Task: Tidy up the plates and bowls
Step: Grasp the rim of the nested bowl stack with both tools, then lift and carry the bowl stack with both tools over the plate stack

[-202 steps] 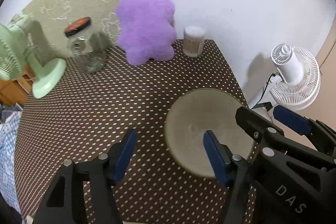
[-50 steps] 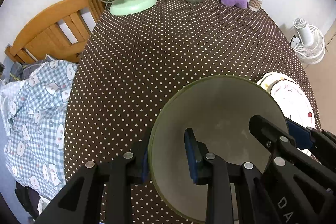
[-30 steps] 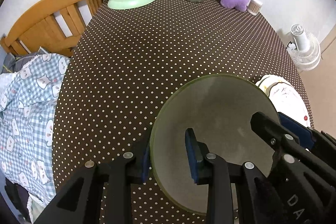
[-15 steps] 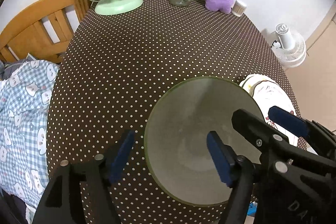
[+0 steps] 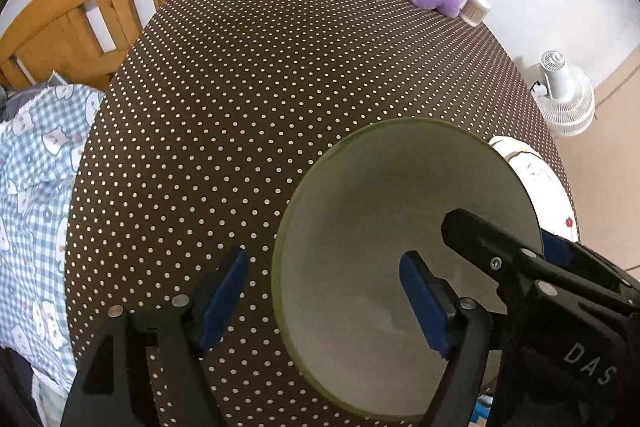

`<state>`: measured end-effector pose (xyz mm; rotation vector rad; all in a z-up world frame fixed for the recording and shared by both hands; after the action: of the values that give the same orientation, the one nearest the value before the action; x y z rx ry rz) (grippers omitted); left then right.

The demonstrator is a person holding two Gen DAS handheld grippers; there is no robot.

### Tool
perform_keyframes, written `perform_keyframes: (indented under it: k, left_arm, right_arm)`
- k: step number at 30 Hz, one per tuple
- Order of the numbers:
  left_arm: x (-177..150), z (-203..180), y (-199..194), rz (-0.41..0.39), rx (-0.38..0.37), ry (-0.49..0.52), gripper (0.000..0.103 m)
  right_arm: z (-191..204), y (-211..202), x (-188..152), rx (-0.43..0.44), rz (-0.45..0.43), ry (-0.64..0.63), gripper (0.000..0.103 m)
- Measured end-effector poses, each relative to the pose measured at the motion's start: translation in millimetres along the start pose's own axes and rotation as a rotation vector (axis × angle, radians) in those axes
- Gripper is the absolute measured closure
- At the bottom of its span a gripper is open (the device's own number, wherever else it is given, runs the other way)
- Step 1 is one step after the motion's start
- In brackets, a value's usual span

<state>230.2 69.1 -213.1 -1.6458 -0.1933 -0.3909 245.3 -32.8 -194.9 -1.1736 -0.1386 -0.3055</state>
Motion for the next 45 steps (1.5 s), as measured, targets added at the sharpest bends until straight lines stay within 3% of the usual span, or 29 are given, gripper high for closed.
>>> perform_keyframes:
  k: [5,7,13,22,29,45]
  left_arm:
    - [1.3,0.3,7.0,0.017,0.018,0.001,0.027]
    - [1.3,0.6,9.8,0.026,0.028,-0.006,0.027]
    - [7.1,-3.3,13.0,0.029,0.052,0.003,0.039]
    - [14.7,-10.2,16.5,0.020,0.060,0.049,0.047]
    - [14.5,-11.6,17.3,0.032,0.054,0.063,0.047]
    - [-15.8,-20.6,-3.4,0.036,-0.010,0.110,0.049]
  right_arm:
    - [-1.6,13.4,-3.8,0.049,0.057,0.032,0.038]
    - [0.9,17.1,-5.5,0.059,0.073,0.031,0.047]
    - [7.8,20.2,-7.9,0.067,0.098,0.003,0.058]
    - [7.5,21.8,-8.8,0.045,0.118,-0.026,0.059]
    - [7.9,23.3,-9.6,0.002,0.132,-0.039,0.059]
    - [5.6,6.9,-31.1,-0.080,0.085,-0.004,0.059]
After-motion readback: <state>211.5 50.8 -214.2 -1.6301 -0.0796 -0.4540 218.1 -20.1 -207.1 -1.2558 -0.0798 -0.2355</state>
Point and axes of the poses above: each gripper's, at about its wrist camera, not at the fingertips, and y roughly the way its jaws point, z to its left, x to its top, the point moved 10 cm from there along y, roughly the way its jaws point, and after that the axes turned 14 degrees about y, right-handed, at the moved point
